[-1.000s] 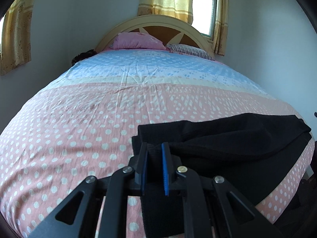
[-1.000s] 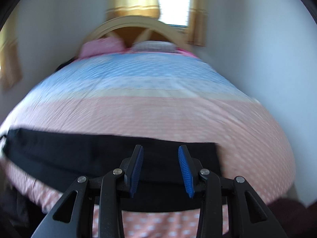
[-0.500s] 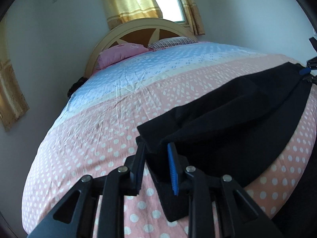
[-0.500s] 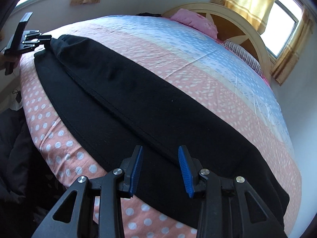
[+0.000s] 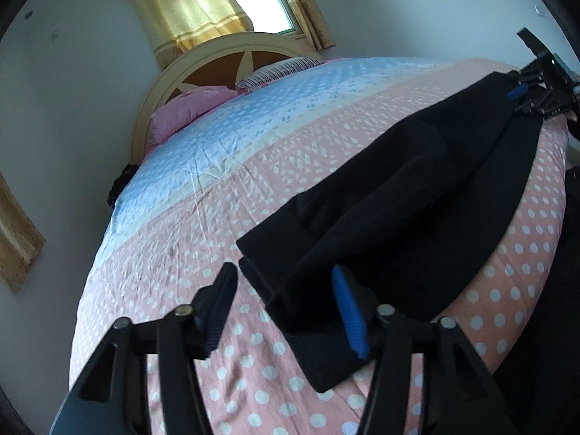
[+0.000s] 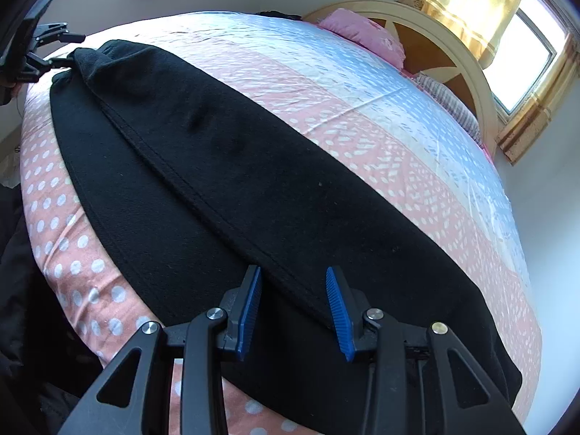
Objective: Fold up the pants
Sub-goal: 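Lift the held pants end with both tools and fold it over the pants, then open both tools to release the folded pants end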
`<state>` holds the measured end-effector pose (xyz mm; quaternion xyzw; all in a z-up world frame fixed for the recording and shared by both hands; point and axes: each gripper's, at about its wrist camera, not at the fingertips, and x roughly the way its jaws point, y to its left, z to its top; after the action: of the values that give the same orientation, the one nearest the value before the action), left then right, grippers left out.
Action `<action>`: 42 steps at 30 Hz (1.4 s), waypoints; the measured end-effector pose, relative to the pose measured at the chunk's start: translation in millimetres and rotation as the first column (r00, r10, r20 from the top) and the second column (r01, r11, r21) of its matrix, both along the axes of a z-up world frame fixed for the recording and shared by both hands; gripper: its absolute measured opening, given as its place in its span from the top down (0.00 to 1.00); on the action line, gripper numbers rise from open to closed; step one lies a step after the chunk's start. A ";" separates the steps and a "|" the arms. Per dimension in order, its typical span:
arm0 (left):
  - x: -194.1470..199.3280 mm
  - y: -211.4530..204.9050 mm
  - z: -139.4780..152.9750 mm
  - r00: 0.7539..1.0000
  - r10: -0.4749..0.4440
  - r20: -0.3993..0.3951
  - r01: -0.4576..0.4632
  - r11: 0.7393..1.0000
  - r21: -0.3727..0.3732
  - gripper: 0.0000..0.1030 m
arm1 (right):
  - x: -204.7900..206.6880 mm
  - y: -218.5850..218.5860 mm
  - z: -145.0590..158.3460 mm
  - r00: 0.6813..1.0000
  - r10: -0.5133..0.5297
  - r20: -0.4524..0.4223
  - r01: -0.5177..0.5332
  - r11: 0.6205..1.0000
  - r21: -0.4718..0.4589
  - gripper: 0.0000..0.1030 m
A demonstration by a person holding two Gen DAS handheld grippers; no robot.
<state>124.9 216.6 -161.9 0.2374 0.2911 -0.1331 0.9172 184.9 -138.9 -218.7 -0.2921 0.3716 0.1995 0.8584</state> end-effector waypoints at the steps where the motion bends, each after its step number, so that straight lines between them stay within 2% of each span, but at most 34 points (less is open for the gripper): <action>1: 0.1 -3.4 -2.0 1.000 -0.020 -0.016 0.020 1.000 0.012 0.41 | -1.0 1.2 1.1 1.000 0.017 -0.007 -0.016 1.000 0.012 0.62; 3: 2.6 -10.5 -6.7 0.999 -0.031 -0.033 0.033 0.998 0.055 0.44 | -4.2 6.3 0.1 0.999 0.034 0.003 -0.034 0.999 -0.009 0.62; 5: 4.8 -15.7 -7.9 0.998 -0.042 -0.047 0.045 0.996 0.078 0.68 | -3.2 10.2 -3.6 0.999 0.024 0.022 -0.022 0.998 -0.051 0.62; 8: 5.6 -17.4 -4.5 0.997 -0.055 -0.050 0.058 0.995 0.077 0.77 | 1.5 11.5 -3.8 1.000 0.007 0.012 -0.007 1.000 -0.030 0.63; 9: 5.0 -17.3 -3.2 0.997 -0.060 -0.050 0.063 0.995 0.074 0.79 | 5.1 11.9 -2.8 1.000 0.008 0.004 -0.008 1.000 -0.018 0.71; 10: 3.8 -17.0 -1.7 0.997 -0.065 -0.049 0.069 0.995 0.074 0.81 | 5.2 12.9 -2.5 1.000 0.011 0.000 -0.011 1.000 -0.011 0.84; 11: 2.6 -16.2 0.0 0.996 -0.073 -0.050 0.077 0.995 0.070 0.84 | 4.6 14.6 -2.1 1.000 0.011 0.005 -0.011 1.000 -0.012 0.90; 12: 0.8 -15.7 1.4 0.995 -0.084 -0.054 0.088 0.994 0.068 0.86 | 2.8 16.4 -1.0 1.000 0.014 0.017 -0.014 1.000 -0.017 0.95; 14: -3.0 -15.9 3.1 0.994 -0.096 -0.046 0.100 0.992 0.082 0.89 | -3.4 17.8 3.5 0.999 0.019 0.036 -0.018 1.000 -0.018 0.96; 18: -7.3 -15.5 10.7 0.996 -0.091 -0.008 0.092 0.990 0.108 0.90 | -12.5 11.3 24.5 0.997 0.009 0.075 -0.010 1.000 0.018 0.97; 21: -7.4 -11.4 19.2 0.996 -0.082 0.022 0.079 0.990 0.114 0.90 | -28.7 5.4 32.8 0.998 0.015 0.068 -0.018 0.998 0.056 0.97; 25: -12.4 -14.8 18.6 0.994 -0.102 0.047 0.093 0.980 0.174 0.90 | -43.3 4.6 18.0 0.999 0.033 0.029 -0.034 0.998 0.047 0.97; 29: -24.8 -16.3 0.0 0.991 -0.134 -0.004 0.132 0.969 0.207 0.90 | -48.5 7.5 -8.7 0.999 0.042 -0.018 -0.042 0.999 0.015 0.97; 33: -34.7 -14.0 -17.2 0.989 -0.139 -0.056 0.148 0.966 0.211 0.90 | -49.0 4.4 -4.2 0.999 0.036 -0.023 -0.034 0.998 0.050 0.97; 37: -36.6 -14.1 -15.1 0.990 -0.131 -0.054 0.140 0.970 0.198 0.90 | -51.5 2.3 4.9 0.999 0.032 -0.023 -0.030 0.997 0.077 0.97; 40: -34.8 -13.2 -13.6 0.990 -0.129 -0.054 0.137 0.972 0.190 0.90 | -50.0 5.1 -10.2 0.998 0.032 -0.052 -0.030 0.999 0.042 0.97; 42: -33.3 -13.4 -16.9 0.992 -0.115 -0.055 0.123 0.973 0.197 0.86 | -53.7 6.2 -17.4 0.999 0.033 -0.041 -0.032 0.999 0.028 0.97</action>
<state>91.6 203.2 -178.8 0.3426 0.3080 -0.1629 0.8725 131.2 -132.7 -236.1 -0.2820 0.3816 0.2245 0.8511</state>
